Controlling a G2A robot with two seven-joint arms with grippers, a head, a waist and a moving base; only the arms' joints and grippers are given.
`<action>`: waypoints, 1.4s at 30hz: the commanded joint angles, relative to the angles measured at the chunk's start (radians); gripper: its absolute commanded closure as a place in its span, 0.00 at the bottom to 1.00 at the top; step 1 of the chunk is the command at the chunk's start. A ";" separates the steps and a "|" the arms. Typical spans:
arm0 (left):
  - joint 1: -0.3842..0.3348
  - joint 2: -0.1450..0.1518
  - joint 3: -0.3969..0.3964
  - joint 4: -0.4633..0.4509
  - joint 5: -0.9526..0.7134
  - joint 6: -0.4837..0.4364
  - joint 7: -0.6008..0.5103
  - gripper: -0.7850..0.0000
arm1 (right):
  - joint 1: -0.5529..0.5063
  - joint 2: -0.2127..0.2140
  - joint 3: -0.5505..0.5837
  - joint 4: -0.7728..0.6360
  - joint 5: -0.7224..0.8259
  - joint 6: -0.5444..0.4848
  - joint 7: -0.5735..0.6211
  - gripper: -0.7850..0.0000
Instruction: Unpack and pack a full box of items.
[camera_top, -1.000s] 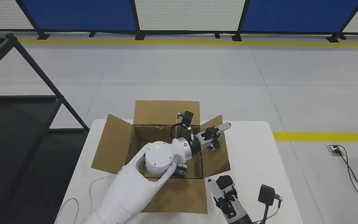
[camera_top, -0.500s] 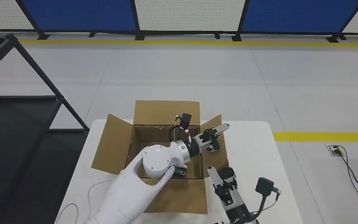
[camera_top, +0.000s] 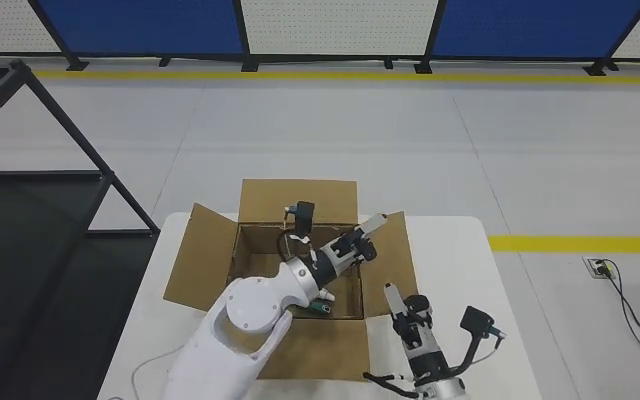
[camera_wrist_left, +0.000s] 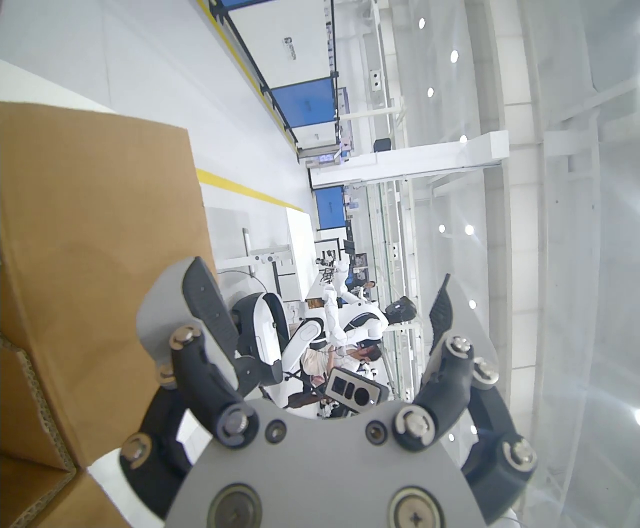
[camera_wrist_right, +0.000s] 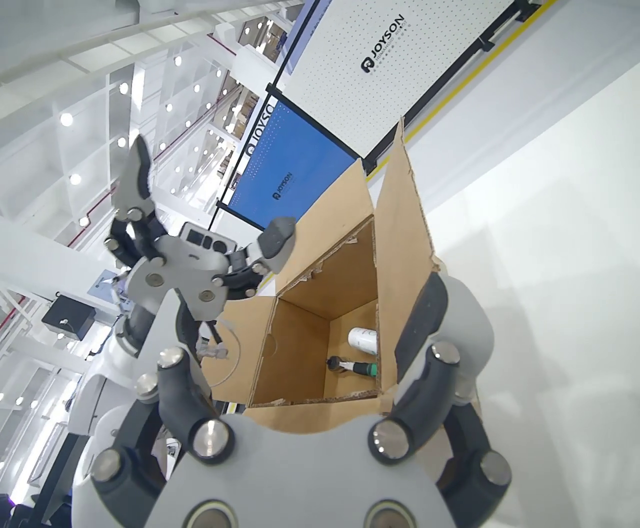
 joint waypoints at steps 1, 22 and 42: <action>0.048 0.010 -0.046 -0.049 0.016 -0.005 0.011 0.00 | 0.013 0.000 0.009 0.015 0.011 0.011 0.009 0.00; 0.585 0.071 -0.441 -0.439 0.049 -0.101 0.126 0.00 | 0.124 0.003 0.060 0.175 0.157 0.008 0.109 0.00; 0.738 0.081 -0.580 -0.529 0.012 -0.223 0.129 0.00 | 0.257 -0.009 -0.202 0.111 -0.082 0.118 0.253 0.00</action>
